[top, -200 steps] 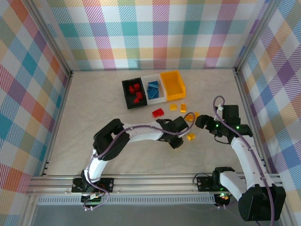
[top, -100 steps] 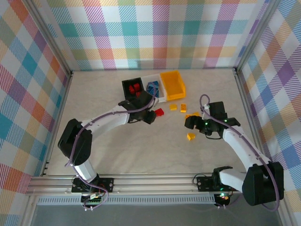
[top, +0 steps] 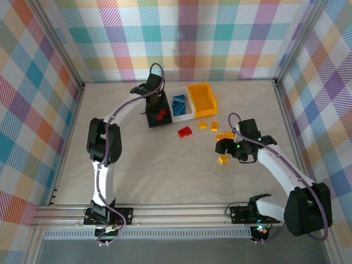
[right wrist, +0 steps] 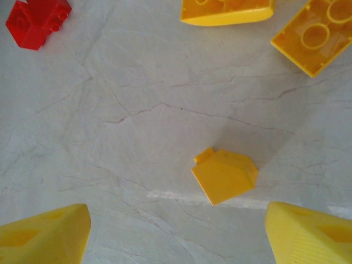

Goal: Sort the legos into containers by color

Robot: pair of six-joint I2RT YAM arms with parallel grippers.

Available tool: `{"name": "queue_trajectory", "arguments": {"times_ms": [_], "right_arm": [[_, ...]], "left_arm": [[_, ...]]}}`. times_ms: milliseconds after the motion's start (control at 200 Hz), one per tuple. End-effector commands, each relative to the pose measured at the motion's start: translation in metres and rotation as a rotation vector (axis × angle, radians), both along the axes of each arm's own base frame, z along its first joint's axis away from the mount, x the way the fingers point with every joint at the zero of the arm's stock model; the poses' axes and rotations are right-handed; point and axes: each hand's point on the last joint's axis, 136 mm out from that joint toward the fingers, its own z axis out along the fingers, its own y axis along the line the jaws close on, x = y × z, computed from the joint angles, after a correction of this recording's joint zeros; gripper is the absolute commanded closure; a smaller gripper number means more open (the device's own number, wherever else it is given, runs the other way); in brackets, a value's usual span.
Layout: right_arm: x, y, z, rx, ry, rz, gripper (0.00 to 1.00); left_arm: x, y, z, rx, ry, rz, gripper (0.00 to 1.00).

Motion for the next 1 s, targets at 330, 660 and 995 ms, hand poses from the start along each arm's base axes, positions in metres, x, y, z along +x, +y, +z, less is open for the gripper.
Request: {"name": "queue_trajectory", "arguments": {"times_ms": [330,660,995], "right_arm": [[-0.031,-0.008,-0.036,-0.108,0.143,-0.019,0.16],[-0.001,0.000,-0.051,-0.190,0.102,0.026,0.16],[0.013,0.008,-0.063,-0.245,0.124,0.058,0.34]], "left_arm": [[0.031,0.021,-0.020,0.050,0.056,0.063,0.46],[0.002,0.015,0.043,-0.090,-0.037,0.044,0.36],[-0.073,0.006,0.085,-0.187,-0.079,0.004,0.34]]}}
